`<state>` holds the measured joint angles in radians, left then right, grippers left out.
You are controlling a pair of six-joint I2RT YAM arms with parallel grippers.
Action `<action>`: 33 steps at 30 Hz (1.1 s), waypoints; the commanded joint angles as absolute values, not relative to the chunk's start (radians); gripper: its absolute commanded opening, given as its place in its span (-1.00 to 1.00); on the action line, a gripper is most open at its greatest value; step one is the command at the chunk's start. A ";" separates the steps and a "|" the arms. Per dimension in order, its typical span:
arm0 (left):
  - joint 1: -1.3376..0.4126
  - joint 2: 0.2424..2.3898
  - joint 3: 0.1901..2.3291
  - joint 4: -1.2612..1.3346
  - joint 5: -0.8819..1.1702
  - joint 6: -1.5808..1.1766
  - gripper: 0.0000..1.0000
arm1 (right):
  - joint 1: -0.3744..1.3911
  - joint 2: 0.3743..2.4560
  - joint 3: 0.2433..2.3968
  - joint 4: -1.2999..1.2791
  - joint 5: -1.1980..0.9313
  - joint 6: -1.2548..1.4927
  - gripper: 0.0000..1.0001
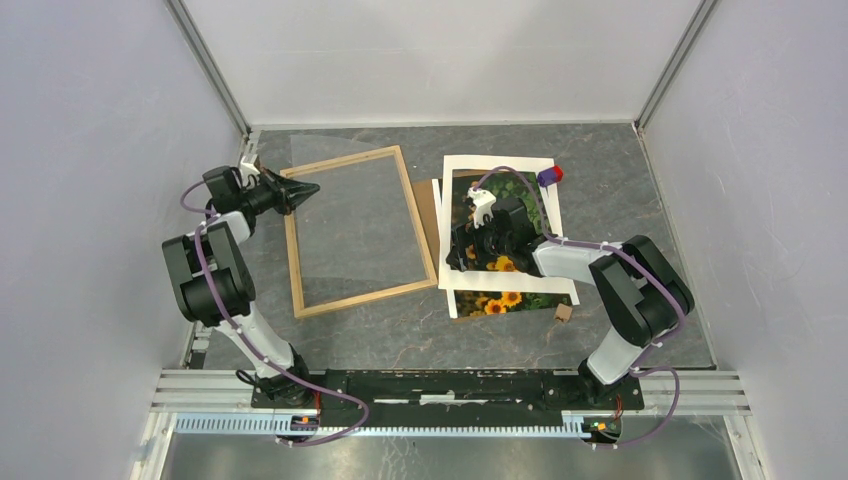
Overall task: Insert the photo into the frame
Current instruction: Place the photo frame item in the photo frame.
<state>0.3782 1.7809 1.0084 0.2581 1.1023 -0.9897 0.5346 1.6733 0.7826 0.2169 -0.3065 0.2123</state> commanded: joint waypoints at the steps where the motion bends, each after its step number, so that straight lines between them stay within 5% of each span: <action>1: 0.383 1.810 1.048 0.247 1.121 -0.940 -0.95 | 0.539 1.684 0.805 0.252 -0.315 0.220 0.96; 33: 0.420 1.839 0.986 0.351 1.077 -1.026 -0.96 | 0.540 1.676 0.801 0.250 -0.314 0.217 0.96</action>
